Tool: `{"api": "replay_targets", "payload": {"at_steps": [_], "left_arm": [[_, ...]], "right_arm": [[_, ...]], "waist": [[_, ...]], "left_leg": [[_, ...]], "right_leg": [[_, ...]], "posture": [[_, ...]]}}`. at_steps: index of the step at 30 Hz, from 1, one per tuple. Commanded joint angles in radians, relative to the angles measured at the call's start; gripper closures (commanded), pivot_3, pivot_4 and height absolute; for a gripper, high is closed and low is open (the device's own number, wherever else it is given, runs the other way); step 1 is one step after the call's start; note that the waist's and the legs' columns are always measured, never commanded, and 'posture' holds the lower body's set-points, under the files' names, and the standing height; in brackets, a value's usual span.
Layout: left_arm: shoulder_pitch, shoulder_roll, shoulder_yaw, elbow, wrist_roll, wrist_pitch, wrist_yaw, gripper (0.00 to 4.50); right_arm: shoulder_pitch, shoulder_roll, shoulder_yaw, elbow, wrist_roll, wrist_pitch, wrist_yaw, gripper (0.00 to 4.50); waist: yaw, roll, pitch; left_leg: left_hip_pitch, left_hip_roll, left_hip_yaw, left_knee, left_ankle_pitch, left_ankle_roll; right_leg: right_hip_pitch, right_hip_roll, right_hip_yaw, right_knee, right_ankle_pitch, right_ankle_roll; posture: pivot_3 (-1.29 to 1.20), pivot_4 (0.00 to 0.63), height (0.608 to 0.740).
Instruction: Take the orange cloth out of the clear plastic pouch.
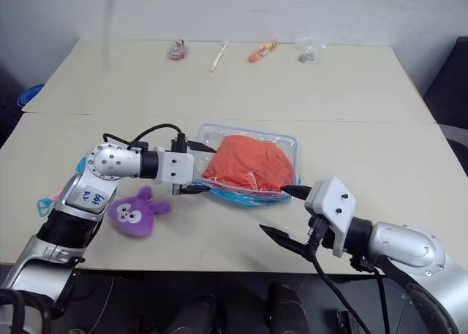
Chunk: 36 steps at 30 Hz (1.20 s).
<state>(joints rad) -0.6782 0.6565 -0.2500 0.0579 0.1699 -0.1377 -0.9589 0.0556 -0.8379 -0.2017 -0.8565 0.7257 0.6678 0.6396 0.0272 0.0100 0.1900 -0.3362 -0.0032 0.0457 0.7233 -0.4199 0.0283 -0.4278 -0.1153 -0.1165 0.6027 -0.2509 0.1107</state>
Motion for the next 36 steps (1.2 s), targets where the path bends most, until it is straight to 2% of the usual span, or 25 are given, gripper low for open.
{"api": "replay_targets", "payload": {"at_steps": [1,3,6,14,18,19,26,36], "left_arm": [[0.014,-0.008,-0.012,-0.009,0.073,-0.039,0.078,0.03],[0.015,-0.019,-0.010,-0.002,0.082,-0.040,0.096,0.03],[0.020,-0.029,-0.004,-0.010,0.055,-0.024,0.078,0.58],[0.024,-0.051,0.010,-0.069,-0.001,0.084,0.050,3.07],[0.030,-0.079,0.022,-0.135,-0.041,0.221,0.042,4.34],[0.033,-0.081,0.025,-0.151,-0.048,0.249,0.042,4.46],[0.045,-0.088,0.057,-0.231,-0.075,0.428,0.073,4.46],[0.057,-0.145,0.085,-0.314,-0.111,0.595,0.159,4.46]], "right_arm": [[0.002,-0.001,-0.010,-0.014,-0.008,-0.023,0.010,0.01],[0.002,-0.002,-0.012,-0.015,-0.009,-0.023,0.009,0.01],[0.002,-0.004,-0.015,-0.016,-0.009,-0.020,0.006,0.00],[0.003,0.000,-0.005,-0.025,-0.029,-0.016,-0.003,0.00],[0.001,0.007,0.002,-0.028,-0.035,-0.012,-0.018,0.00],[0.002,0.007,0.002,-0.028,-0.038,-0.011,-0.021,0.00],[0.016,0.022,0.009,-0.020,-0.093,-0.006,-0.077,0.00],[0.059,0.094,0.197,-0.035,-0.346,-0.061,-0.198,0.00]], "waist": [[0.000,0.000,0.000],[0.000,0.000,0.000],[0.001,0.000,0.000],[0.001,0.000,0.000],[0.001,0.000,0.000],[0.001,0.000,0.000],[-0.001,0.000,0.000],[-0.002,0.000,0.000]], "left_leg": [[0.000,0.000,0.000,0.000,0.000,0.000],[0.000,0.000,0.000,0.000,0.000,0.000],[0.000,0.000,0.000,0.000,0.000,0.000],[0.000,0.000,0.000,0.000,0.000,0.000],[0.000,0.000,0.000,0.000,0.000,0.000],[0.000,0.000,0.000,0.000,0.000,0.000],[0.000,0.000,0.000,0.000,0.000,0.000],[0.000,0.000,0.000,0.000,0.000,0.000]], "right_leg": [[0.000,0.000,0.000,0.000,0.000,0.000],[0.000,0.000,0.000,0.000,0.000,0.000],[0.000,0.000,0.000,0.000,0.000,0.000],[0.000,0.000,0.000,0.000,0.000,0.000],[0.000,0.000,0.000,0.000,0.000,0.000],[0.000,0.000,0.000,0.000,0.000,0.000],[0.000,0.000,0.000,0.000,0.000,0.000],[0.000,0.000,0.001,0.000,0.000,0.000]], "posture": [[0.00,0.150,0.740],[0.00,0.150,0.740],[0.00,0.150,0.740],[0.00,0.150,0.740],[0.00,0.150,0.740],[0.00,0.150,0.740],[0.00,0.150,0.740],[0.00,0.150,0.740]]}}
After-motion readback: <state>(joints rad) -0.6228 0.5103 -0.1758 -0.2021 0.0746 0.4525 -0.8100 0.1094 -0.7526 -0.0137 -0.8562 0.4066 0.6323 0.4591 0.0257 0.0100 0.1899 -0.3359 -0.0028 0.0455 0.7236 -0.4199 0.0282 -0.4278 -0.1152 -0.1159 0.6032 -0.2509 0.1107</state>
